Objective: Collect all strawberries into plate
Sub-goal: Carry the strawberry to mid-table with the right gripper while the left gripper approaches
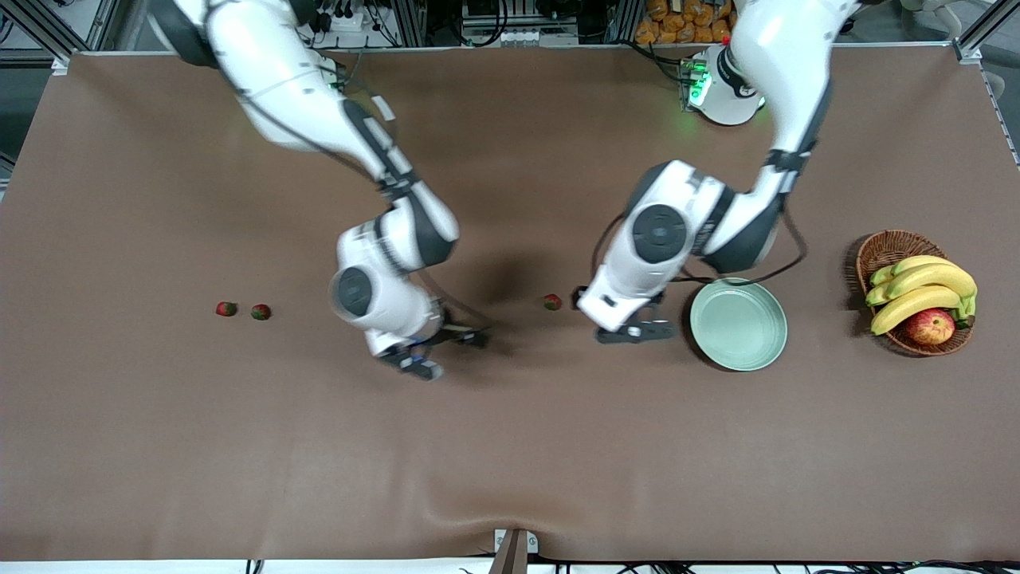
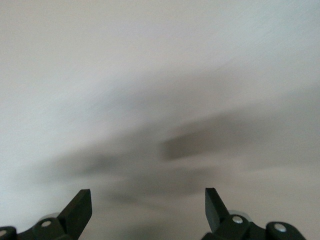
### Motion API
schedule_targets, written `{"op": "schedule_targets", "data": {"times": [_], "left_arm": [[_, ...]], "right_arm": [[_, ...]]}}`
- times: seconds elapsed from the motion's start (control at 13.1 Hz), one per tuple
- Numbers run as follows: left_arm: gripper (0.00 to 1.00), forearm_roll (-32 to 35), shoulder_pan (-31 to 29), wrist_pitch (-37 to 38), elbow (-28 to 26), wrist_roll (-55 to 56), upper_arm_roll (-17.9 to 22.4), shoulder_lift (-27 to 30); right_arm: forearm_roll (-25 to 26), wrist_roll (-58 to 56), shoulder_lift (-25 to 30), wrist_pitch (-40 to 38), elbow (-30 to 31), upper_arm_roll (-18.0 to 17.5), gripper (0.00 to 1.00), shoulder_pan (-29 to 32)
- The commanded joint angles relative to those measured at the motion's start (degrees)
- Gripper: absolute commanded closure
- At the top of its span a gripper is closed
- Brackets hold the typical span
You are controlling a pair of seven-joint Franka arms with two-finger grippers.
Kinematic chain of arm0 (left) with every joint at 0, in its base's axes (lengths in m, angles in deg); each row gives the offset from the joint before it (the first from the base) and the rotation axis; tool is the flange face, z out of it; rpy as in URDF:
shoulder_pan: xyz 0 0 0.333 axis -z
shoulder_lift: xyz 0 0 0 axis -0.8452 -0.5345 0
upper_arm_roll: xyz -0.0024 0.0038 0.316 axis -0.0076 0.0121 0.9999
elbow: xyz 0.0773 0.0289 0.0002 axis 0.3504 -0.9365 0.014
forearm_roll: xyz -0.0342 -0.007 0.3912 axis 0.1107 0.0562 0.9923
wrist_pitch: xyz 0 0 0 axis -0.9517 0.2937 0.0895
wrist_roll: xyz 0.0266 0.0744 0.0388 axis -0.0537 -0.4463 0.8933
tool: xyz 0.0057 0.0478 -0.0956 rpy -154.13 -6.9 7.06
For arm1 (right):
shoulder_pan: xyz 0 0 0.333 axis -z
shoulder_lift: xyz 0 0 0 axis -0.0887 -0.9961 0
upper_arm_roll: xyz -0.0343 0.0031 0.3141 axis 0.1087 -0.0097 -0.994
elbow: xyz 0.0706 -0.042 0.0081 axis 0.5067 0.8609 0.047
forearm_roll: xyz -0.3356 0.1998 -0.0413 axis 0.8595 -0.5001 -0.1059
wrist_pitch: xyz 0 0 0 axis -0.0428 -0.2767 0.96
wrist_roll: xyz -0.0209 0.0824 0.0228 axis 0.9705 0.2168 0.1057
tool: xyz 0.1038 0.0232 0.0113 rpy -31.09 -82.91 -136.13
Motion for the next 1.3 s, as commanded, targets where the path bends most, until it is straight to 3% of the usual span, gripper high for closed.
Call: {"op": "schedule_targets", "data": {"times": [0.0,0.23,0.61,0.92,1.07,1.22], "left_arm": [[0.00,1.9,2.2,-1.1,5.2,-0.6,0.5,-5.9],[0.00,3.1,4.4,-1.5,6.2,-1.0,0.6,-8.6],[0.28,2.9,7.2,-8.5,6.0,0.0,0.5,-13.3],[0.36,3.2,7.6,-8.9,5.4,0.0,0.5,-14.0],[0.48,3.2,7.5,-8.6,5.2,-0.6,0.5,-13.6],[0.74,3.2,7.5,-8.4,4.9,-0.7,0.5,-13.7]], "right_arm": [[4.8,-9.6,7.8,-7.0,6.9,-1.4,0.00,8.5],[11.2,-17.7,12.3,-9.1,12.0,-1.4,0.00,14.8],[17.1,-28.9,13.1,-10.6,14.5,-1.4,0.00,21.8],[25.7,-30.9,12.5,-9.7,16.0,-1.4,0.00,25.2],[26.2,-31.0,11.8,-9.6,16.5,-1.4,0.00,26.1],[26.2,-32.4,10.9,-8.7,17.0,-1.4,0.00,26.7]]}}
